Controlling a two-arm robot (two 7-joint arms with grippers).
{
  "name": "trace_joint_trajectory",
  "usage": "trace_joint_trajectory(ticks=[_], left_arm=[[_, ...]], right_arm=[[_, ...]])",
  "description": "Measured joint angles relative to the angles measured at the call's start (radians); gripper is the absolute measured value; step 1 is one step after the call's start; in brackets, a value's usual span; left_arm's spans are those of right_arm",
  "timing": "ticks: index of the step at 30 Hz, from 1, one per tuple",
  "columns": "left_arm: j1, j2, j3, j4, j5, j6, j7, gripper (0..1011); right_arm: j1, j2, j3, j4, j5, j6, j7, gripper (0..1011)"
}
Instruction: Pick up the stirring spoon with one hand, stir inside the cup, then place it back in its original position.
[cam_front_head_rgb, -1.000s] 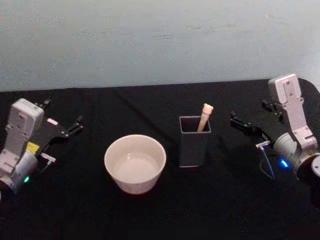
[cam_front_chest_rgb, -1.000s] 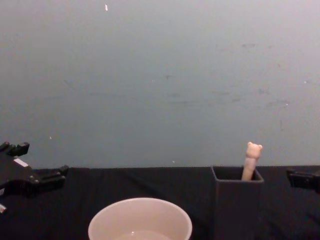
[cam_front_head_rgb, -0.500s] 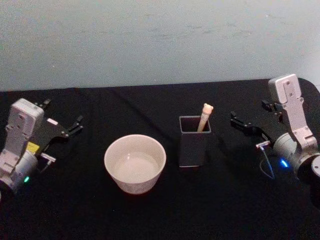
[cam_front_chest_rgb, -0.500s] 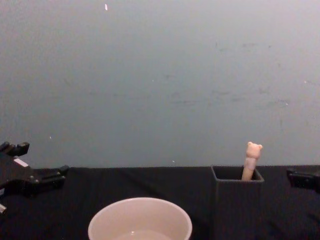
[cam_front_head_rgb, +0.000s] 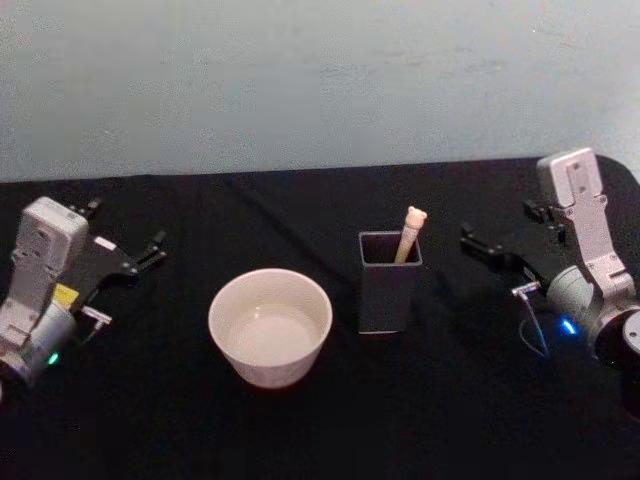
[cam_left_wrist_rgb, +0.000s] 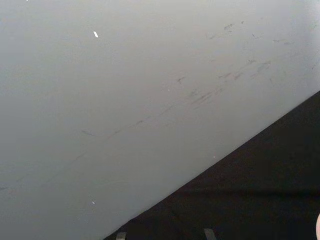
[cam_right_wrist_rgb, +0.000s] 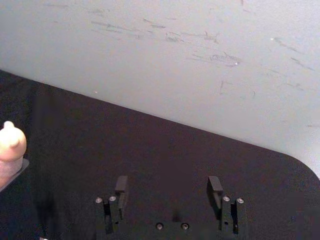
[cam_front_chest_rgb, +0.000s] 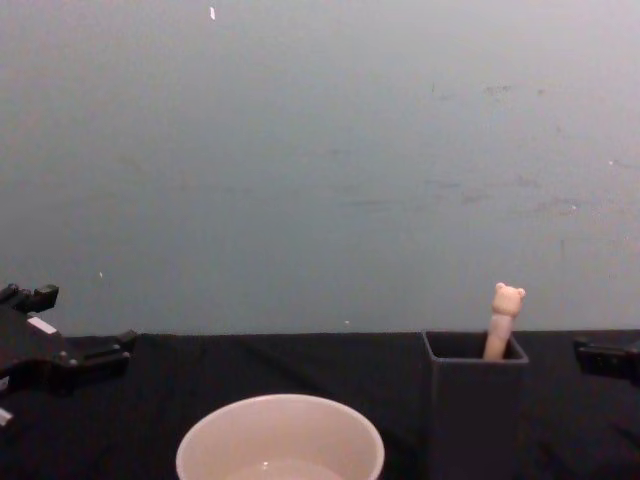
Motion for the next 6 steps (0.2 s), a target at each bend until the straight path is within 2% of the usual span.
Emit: trace_joint_trajectory(ticks=[6], left_arm=[[0.0,0.0,0.0,0.0,0.0,0.0,0.0,1001]], right_arm=[[0.0,0.0,0.0,0.0,0.0,0.0,0.0,1002]])
